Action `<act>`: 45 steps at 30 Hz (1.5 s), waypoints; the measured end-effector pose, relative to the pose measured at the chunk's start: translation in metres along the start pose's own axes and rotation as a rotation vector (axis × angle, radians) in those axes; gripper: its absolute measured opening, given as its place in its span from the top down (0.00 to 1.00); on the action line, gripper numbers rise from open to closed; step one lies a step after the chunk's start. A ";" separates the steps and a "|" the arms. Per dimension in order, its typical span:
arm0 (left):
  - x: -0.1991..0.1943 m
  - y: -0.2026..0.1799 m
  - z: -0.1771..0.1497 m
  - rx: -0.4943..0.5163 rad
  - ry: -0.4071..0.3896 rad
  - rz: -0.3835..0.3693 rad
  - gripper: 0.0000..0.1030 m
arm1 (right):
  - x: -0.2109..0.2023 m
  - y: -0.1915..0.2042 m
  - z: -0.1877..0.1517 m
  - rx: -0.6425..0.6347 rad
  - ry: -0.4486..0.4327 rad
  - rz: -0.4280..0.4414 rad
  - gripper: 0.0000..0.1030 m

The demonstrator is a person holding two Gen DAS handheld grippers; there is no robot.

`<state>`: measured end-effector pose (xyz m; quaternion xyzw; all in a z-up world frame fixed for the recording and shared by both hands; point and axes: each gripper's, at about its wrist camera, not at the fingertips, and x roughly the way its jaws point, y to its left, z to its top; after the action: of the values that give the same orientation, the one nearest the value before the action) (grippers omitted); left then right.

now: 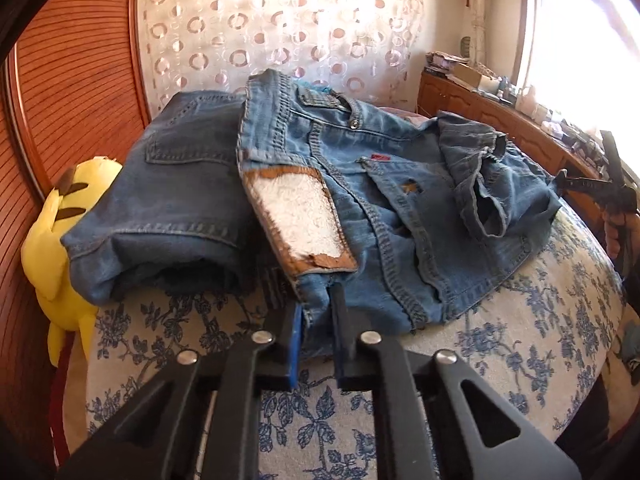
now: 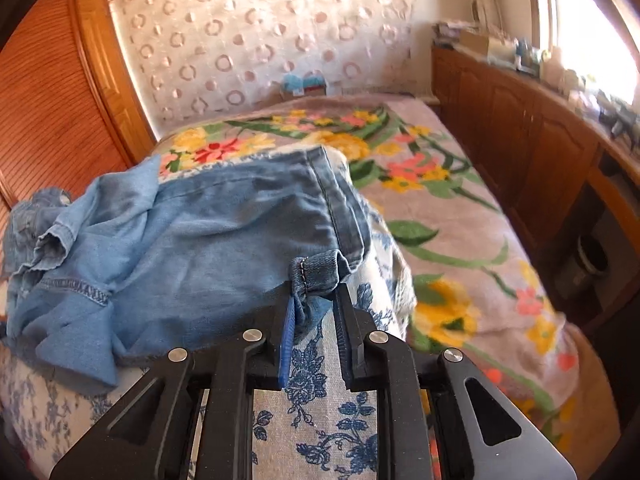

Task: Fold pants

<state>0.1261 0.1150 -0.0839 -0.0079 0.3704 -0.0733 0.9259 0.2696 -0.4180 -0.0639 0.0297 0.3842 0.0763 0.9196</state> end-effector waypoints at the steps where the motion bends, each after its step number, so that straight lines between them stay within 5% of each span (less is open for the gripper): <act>1: -0.003 0.000 0.002 0.001 -0.006 -0.002 0.92 | -0.005 0.000 0.000 0.002 -0.013 0.005 0.85; 18: -0.081 0.000 0.020 -0.004 -0.143 -0.036 0.96 | -0.122 -0.001 -0.024 -0.034 -0.152 0.042 0.86; 32: -0.133 -0.005 -0.026 -0.004 -0.145 -0.095 0.97 | -0.195 -0.027 -0.079 -0.022 -0.150 0.046 0.86; 39: -0.118 -0.014 -0.054 -0.020 -0.081 -0.069 0.96 | -0.186 -0.030 -0.122 0.017 -0.098 0.066 0.86; 45: -0.123 -0.020 -0.058 0.002 -0.075 -0.042 0.93 | -0.183 -0.029 -0.124 0.021 -0.072 0.075 0.81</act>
<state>-0.0041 0.1152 -0.0403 -0.0176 0.3350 -0.0929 0.9375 0.0580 -0.4770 -0.0255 0.0564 0.3505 0.1054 0.9289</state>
